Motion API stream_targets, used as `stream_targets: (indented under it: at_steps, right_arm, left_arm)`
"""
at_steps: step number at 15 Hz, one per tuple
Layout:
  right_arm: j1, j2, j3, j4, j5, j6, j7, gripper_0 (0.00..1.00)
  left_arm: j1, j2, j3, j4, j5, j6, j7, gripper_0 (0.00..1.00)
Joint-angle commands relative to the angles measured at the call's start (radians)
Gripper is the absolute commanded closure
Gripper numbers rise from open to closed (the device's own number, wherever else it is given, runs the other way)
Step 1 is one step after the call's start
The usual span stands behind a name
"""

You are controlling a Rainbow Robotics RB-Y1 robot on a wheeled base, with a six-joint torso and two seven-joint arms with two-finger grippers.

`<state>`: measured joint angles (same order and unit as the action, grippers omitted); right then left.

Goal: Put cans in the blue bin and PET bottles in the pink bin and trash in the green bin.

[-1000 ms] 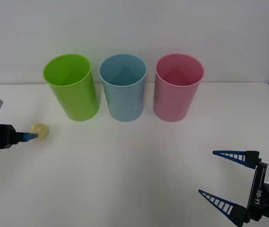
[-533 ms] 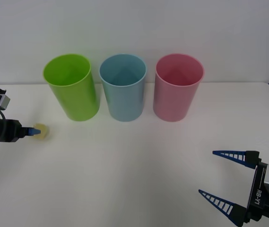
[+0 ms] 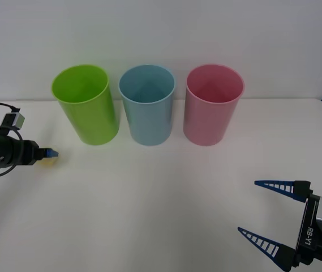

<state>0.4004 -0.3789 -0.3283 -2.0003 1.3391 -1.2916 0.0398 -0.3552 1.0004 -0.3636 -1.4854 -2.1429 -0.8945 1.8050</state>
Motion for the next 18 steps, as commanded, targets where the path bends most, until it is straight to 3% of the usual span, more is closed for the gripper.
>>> stream_targets:
  at_steps: [1,7,13,18]
  right_arm:
    - [0.0,0.0,0.0,0.0,0.0,0.0,0.0,0.0]
    - [0.0,0.0,0.0,0.0,0.0,0.0,0.0,0.0]
    - [0.0,0.0,0.0,0.0,0.0,0.0,0.0,0.0]
    - [0.0,0.0,0.0,0.0,0.0,0.0,0.0,0.0]
  left_arm:
    - [-0.011,-0.028,0.0,0.022,-0.043,-0.012,-0.001,0.0]
    - [-0.022,-0.037,-0.006,0.054,-0.055,-0.032,-0.003,0.0]
    - [-0.09,-0.128,-0.006,0.195,-0.094,-0.032,-0.041,0.0]
    - [-0.099,-0.144,-0.021,0.209,-0.115,-0.032,-0.044,0.0]
